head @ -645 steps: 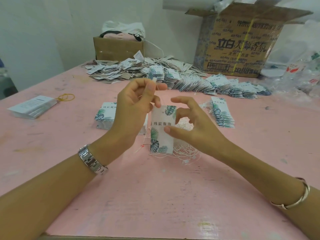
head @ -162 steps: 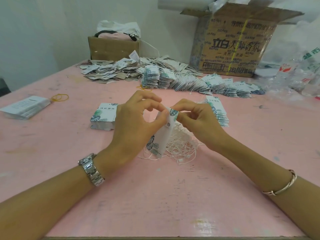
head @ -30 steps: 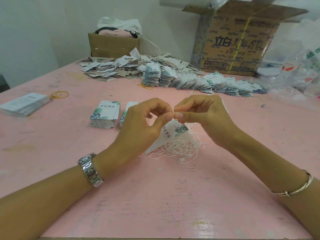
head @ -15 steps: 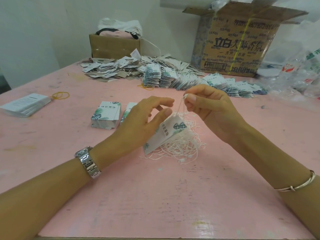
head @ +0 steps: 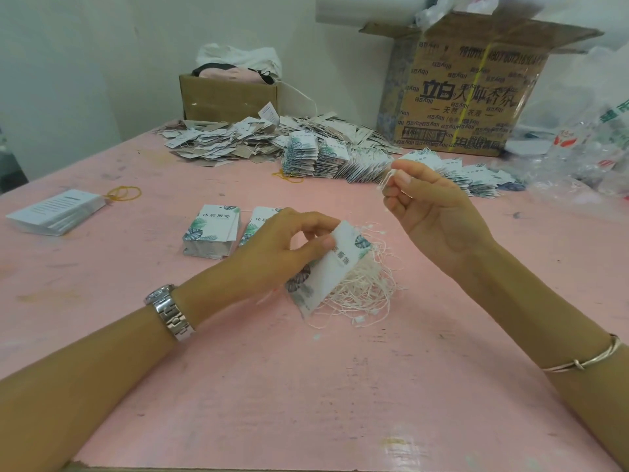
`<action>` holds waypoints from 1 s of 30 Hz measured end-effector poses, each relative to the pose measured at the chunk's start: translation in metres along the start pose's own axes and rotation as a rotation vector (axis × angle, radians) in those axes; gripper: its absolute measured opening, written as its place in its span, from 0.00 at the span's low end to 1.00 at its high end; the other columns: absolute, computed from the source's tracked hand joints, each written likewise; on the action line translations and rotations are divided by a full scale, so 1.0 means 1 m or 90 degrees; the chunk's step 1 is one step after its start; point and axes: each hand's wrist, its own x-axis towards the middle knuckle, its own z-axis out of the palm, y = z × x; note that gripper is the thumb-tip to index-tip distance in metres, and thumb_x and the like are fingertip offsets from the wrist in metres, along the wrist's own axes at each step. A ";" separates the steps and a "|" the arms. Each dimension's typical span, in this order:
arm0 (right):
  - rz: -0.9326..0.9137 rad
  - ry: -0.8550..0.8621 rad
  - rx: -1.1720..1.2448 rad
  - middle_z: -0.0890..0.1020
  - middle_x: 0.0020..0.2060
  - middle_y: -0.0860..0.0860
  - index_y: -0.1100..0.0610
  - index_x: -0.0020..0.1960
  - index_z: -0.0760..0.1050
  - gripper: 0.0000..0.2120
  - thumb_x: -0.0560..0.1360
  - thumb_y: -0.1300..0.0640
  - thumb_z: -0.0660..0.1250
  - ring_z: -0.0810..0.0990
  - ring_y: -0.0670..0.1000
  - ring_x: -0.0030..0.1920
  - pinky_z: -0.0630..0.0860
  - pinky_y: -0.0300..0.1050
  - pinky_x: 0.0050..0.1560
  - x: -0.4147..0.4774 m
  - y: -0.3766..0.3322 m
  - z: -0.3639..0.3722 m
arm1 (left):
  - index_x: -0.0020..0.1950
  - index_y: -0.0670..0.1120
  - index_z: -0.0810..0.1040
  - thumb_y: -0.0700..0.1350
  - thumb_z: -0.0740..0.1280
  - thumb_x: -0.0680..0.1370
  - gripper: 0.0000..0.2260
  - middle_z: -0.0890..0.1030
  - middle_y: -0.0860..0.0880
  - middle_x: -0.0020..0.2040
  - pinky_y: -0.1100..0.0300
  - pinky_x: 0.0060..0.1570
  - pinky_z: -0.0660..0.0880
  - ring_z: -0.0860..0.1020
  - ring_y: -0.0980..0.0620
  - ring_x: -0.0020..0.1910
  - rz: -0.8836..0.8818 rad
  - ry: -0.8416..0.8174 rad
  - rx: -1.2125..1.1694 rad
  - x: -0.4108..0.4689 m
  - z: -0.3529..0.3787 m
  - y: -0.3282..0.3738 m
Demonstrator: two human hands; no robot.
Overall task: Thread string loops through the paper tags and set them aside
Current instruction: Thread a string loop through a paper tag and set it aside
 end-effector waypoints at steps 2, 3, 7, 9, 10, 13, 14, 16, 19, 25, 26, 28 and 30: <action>0.003 0.025 0.017 0.82 0.36 0.50 0.56 0.43 0.84 0.08 0.70 0.64 0.68 0.80 0.46 0.38 0.77 0.36 0.43 0.002 0.001 -0.003 | 0.56 0.51 0.81 0.41 0.67 0.79 0.08 0.84 0.56 0.45 0.75 0.44 0.69 0.77 0.67 0.44 -0.018 0.009 -0.105 0.001 -0.001 0.003; 0.007 0.043 0.023 0.82 0.37 0.50 0.57 0.43 0.84 0.07 0.70 0.64 0.68 0.80 0.47 0.38 0.77 0.36 0.43 0.003 0.001 -0.004 | 0.55 0.49 0.82 0.41 0.68 0.78 0.08 0.85 0.53 0.46 0.72 0.46 0.72 0.79 0.64 0.44 -0.043 0.014 -0.178 0.001 -0.002 0.005; 0.059 0.119 -0.044 0.83 0.37 0.51 0.61 0.48 0.80 0.09 0.68 0.64 0.70 0.80 0.47 0.37 0.78 0.35 0.42 0.008 0.008 -0.014 | 0.49 0.52 0.84 0.49 0.72 0.70 0.09 0.86 0.53 0.46 0.65 0.45 0.74 0.79 0.58 0.43 -0.116 0.065 -0.352 0.005 -0.005 0.004; 0.096 0.130 -0.123 0.84 0.37 0.51 0.62 0.50 0.80 0.09 0.70 0.66 0.69 0.81 0.46 0.37 0.78 0.34 0.42 0.008 0.013 -0.018 | 0.49 0.50 0.86 0.50 0.72 0.68 0.12 0.86 0.48 0.48 0.58 0.51 0.74 0.78 0.51 0.47 -0.143 0.079 -0.427 0.007 -0.006 0.002; 0.111 0.130 -0.158 0.84 0.37 0.51 0.62 0.50 0.81 0.08 0.72 0.67 0.69 0.81 0.46 0.38 0.78 0.34 0.42 0.007 0.016 -0.019 | 0.50 0.49 0.86 0.49 0.72 0.68 0.12 0.86 0.47 0.49 0.58 0.51 0.75 0.79 0.50 0.48 -0.148 0.079 -0.469 0.007 -0.006 0.002; 0.127 0.124 -0.263 0.84 0.38 0.51 0.61 0.50 0.83 0.06 0.74 0.66 0.70 0.81 0.46 0.38 0.78 0.34 0.42 0.003 0.023 -0.018 | 0.50 0.46 0.85 0.45 0.71 0.70 0.10 0.86 0.48 0.47 0.65 0.43 0.79 0.83 0.55 0.42 -0.164 0.088 -0.570 0.008 -0.005 0.002; 0.115 0.128 -0.310 0.84 0.38 0.51 0.60 0.50 0.83 0.06 0.74 0.65 0.70 0.80 0.46 0.38 0.78 0.34 0.41 0.001 0.024 -0.017 | 0.50 0.46 0.84 0.45 0.70 0.71 0.10 0.86 0.48 0.46 0.66 0.41 0.79 0.83 0.56 0.40 -0.170 0.104 -0.588 0.008 -0.005 0.003; 0.069 0.132 -0.394 0.84 0.38 0.52 0.58 0.50 0.84 0.05 0.75 0.60 0.71 0.79 0.47 0.37 0.77 0.37 0.41 -0.002 0.024 -0.011 | 0.52 0.45 0.83 0.42 0.70 0.74 0.08 0.86 0.50 0.44 0.68 0.38 0.78 0.82 0.57 0.38 -0.183 0.153 -0.597 0.008 -0.003 0.004; 0.039 0.049 -0.375 0.83 0.39 0.54 0.61 0.54 0.82 0.15 0.73 0.51 0.70 0.79 0.49 0.36 0.76 0.39 0.39 -0.005 0.024 0.002 | 0.52 0.45 0.82 0.40 0.67 0.79 0.05 0.86 0.51 0.42 0.69 0.34 0.76 0.82 0.59 0.35 -0.205 0.234 -0.571 0.008 -0.001 0.005; 0.086 -0.036 -0.305 0.84 0.36 0.54 0.63 0.51 0.80 0.14 0.69 0.55 0.72 0.80 0.48 0.33 0.78 0.38 0.36 -0.010 0.031 0.012 | 0.53 0.45 0.81 0.41 0.68 0.79 0.05 0.85 0.49 0.44 0.67 0.37 0.77 0.80 0.58 0.37 -0.228 0.347 -0.464 0.009 0.002 0.000; 0.084 -0.036 -0.314 0.84 0.36 0.54 0.62 0.51 0.80 0.14 0.68 0.56 0.73 0.80 0.48 0.34 0.77 0.38 0.36 -0.011 0.032 0.010 | 0.53 0.46 0.80 0.41 0.68 0.79 0.04 0.84 0.50 0.43 0.68 0.36 0.77 0.80 0.59 0.36 -0.225 0.357 -0.454 0.009 0.002 0.000; 0.066 -0.035 -0.339 0.84 0.35 0.54 0.61 0.52 0.80 0.15 0.67 0.57 0.75 0.81 0.49 0.34 0.77 0.39 0.36 -0.011 0.032 0.008 | 0.53 0.45 0.80 0.40 0.68 0.79 0.04 0.84 0.51 0.41 0.69 0.34 0.76 0.79 0.61 0.34 -0.220 0.370 -0.441 0.009 0.003 0.000; 0.028 -0.032 -0.363 0.84 0.34 0.53 0.60 0.51 0.79 0.15 0.67 0.58 0.76 0.80 0.50 0.33 0.76 0.39 0.36 -0.010 0.032 0.006 | 0.54 0.44 0.80 0.40 0.68 0.79 0.04 0.84 0.53 0.39 0.69 0.34 0.75 0.79 0.62 0.33 -0.214 0.373 -0.432 0.009 0.003 -0.001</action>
